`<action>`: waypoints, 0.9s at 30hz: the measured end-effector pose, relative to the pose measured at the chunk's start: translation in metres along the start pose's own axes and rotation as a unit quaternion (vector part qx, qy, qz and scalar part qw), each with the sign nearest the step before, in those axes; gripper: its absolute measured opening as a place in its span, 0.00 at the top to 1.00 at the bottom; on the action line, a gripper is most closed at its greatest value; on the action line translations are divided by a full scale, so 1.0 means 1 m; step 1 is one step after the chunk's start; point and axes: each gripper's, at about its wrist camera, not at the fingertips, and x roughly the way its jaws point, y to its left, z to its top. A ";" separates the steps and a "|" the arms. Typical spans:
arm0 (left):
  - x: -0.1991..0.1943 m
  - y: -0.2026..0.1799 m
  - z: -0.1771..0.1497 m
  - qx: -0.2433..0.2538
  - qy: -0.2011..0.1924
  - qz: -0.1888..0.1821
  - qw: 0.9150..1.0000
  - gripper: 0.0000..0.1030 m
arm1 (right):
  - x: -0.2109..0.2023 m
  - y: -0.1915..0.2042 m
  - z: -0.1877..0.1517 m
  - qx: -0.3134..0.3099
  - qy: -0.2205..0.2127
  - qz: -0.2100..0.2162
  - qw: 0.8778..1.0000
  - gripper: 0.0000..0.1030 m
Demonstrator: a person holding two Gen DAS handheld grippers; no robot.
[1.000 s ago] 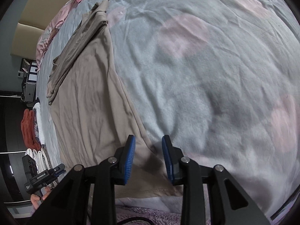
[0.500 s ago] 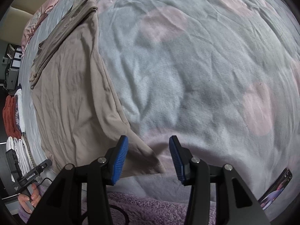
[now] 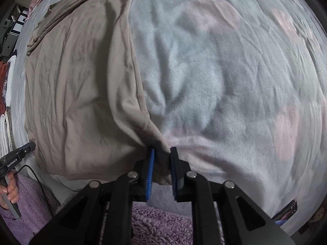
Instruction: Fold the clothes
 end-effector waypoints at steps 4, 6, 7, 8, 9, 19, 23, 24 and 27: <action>-0.023 0.007 0.002 -0.019 -0.040 -0.048 0.998 0.91 | -0.023 0.002 -0.007 -0.009 -0.055 0.069 0.996 0.95; -0.038 0.017 0.003 -0.037 -0.067 -0.085 0.993 0.92 | -0.037 -0.002 -0.010 -0.007 -0.087 0.120 0.989 0.95; -0.044 0.030 0.000 -0.048 -0.079 -0.103 0.990 0.92 | -0.043 -0.006 -0.012 0.000 -0.101 0.144 0.984 0.95; -0.050 0.044 -0.004 -0.059 -0.091 -0.121 0.987 0.92 | -0.048 -0.012 -0.011 0.007 -0.114 0.168 0.979 0.95; -0.056 0.058 -0.008 -0.070 -0.103 -0.139 0.982 0.92 | -0.052 -0.021 -0.007 0.016 -0.126 0.192 0.973 0.95; -0.088 0.137 0.034 -0.156 -0.187 -0.176 0.954 0.95 | -0.064 -0.052 0.056 0.105 -0.194 0.294 0.930 0.95; -0.071 0.146 0.048 -0.143 -0.189 -0.167 0.957 0.95 | -0.039 -0.037 0.083 0.112 -0.191 0.289 0.931 0.95; -0.063 0.143 0.054 -0.133 -0.184 -0.169 0.959 0.95 | -0.034 -0.033 0.090 0.109 -0.193 0.283 0.933 0.95; -0.039 0.133 0.063 -0.112 -0.142 -0.158 0.971 0.93 | -0.014 -0.023 0.113 0.102 -0.191 0.268 0.939 0.95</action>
